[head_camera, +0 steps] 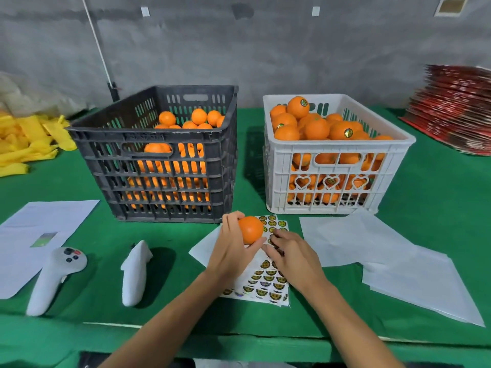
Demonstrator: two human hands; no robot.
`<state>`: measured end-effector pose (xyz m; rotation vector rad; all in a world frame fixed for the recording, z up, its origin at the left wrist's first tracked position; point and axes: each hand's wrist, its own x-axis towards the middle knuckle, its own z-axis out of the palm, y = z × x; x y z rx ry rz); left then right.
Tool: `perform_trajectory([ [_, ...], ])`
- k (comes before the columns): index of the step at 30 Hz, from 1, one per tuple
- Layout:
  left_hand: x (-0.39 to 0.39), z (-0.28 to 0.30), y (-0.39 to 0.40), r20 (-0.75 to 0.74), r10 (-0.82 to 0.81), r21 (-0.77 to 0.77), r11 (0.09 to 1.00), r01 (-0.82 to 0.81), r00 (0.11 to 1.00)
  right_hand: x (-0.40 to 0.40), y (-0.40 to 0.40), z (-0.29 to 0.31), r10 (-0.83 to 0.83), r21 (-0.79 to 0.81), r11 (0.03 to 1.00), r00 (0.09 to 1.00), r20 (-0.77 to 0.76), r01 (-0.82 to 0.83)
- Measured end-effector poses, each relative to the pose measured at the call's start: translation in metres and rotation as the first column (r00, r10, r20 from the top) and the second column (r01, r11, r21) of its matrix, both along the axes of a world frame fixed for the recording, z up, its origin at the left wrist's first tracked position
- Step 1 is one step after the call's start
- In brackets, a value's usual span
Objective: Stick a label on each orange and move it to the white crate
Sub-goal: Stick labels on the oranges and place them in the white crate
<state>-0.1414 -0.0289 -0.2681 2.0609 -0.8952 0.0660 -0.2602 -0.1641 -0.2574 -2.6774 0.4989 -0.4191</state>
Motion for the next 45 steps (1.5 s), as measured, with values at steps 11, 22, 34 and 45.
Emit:
perform_trajectory([
  [11,-0.001,0.002,0.001,-0.084,0.000,0.002,1.000,0.001,0.996,0.019,-0.007,0.016,-0.347,0.499,0.848,0.898,0.270,0.178],
  [22,0.018,0.103,-0.019,0.113,-0.059,-0.087,0.994,0.069,0.992,0.037,0.007,0.094,0.024,-0.134,0.989,0.853,0.521,0.054],
  [34,0.048,0.264,-0.194,0.593,-0.152,-0.034,0.977,0.212,0.791,0.071,-0.125,0.255,-0.363,-0.032,0.906,0.812,0.458,0.423],
  [45,0.074,0.252,-0.252,0.482,-0.250,0.189,0.965,0.179,0.840,0.103,-0.178,0.232,-0.354,-0.011,0.923,0.860,0.369,0.385],
])
